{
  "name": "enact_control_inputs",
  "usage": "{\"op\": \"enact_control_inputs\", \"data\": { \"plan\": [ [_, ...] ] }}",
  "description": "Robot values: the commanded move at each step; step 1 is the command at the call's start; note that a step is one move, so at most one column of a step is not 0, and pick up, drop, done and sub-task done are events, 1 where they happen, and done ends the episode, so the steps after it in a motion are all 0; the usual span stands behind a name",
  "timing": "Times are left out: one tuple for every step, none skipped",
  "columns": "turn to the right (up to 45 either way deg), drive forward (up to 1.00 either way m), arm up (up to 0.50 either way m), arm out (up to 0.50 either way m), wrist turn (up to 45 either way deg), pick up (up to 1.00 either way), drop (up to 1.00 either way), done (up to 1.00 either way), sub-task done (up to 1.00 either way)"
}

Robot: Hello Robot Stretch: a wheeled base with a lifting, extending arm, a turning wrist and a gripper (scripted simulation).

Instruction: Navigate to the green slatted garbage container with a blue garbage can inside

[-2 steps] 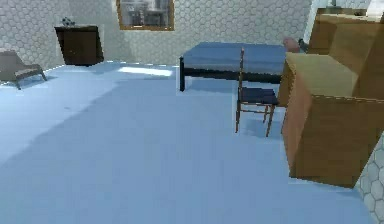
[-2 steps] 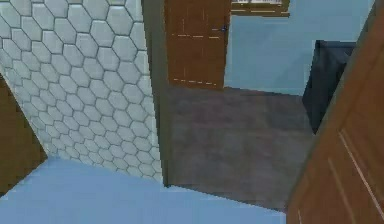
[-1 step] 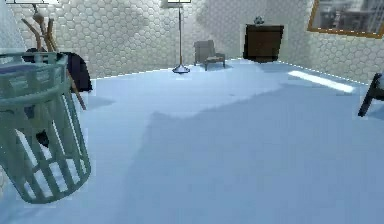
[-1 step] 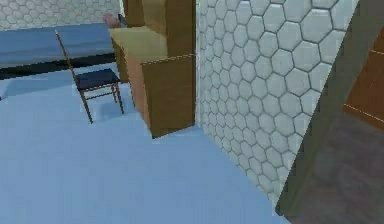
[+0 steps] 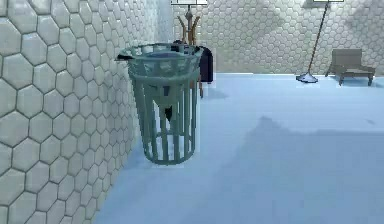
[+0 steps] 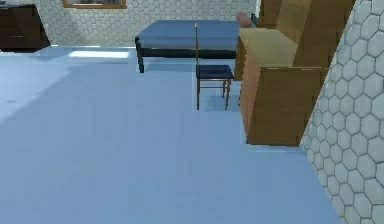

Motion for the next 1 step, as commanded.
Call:
{"op": "enact_control_inputs", "data": {
  "plan": [
    [0.0,0.85,0.00,0.00,0.0,0.00,0.00,0.00,0.00]
  ]
}}
